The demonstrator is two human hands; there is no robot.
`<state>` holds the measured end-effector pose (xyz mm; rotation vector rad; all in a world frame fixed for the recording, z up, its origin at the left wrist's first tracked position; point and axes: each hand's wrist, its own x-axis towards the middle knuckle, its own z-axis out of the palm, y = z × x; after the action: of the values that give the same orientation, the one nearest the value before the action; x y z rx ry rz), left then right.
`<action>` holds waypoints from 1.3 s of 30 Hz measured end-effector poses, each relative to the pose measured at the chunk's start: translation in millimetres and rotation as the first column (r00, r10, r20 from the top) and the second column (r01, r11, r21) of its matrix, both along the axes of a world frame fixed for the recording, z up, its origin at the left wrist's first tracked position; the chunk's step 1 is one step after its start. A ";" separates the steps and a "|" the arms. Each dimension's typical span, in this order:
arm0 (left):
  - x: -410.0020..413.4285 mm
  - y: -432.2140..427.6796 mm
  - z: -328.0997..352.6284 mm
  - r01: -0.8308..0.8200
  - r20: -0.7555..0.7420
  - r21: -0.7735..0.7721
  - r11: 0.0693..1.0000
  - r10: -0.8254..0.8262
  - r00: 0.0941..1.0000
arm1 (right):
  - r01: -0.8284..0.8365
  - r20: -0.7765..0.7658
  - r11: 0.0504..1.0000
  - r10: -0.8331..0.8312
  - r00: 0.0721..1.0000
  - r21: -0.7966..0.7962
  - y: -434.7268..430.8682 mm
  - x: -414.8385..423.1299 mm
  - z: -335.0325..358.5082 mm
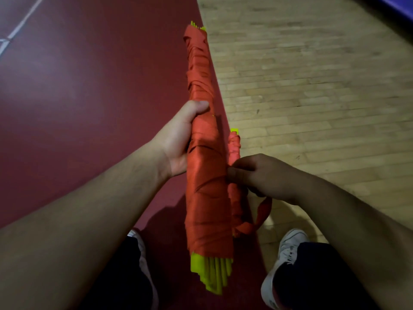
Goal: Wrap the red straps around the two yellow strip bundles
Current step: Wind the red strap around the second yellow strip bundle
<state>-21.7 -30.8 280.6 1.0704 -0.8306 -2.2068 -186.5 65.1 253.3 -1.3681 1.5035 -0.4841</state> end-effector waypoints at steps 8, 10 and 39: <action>9.2 -9.1 -11.5 -0.021 0.131 0.045 0.999 0.015 0.991 | 0.048 -0.112 0.992 -0.061 0.992 -0.115 -6.1 -7.1 -5.8; 9.8 -8.8 -11.9 -0.016 0.123 0.109 0.994 0.003 0.992 | 0.060 -0.147 0.984 -0.085 0.986 -0.167 -9.1 -9.6 -6.6; 10.1 -5.2 1.0 -0.301 -0.086 0.185 0.935 0.321 0.943 | 0.333 0.209 0.941 -0.315 0.926 -0.057 -5.4 -5.8 -36.7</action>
<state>-11.5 -36.1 281.6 1.0606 -0.3945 -2.0698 -192.3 59.7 216.6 -1.1033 1.5632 -0.8819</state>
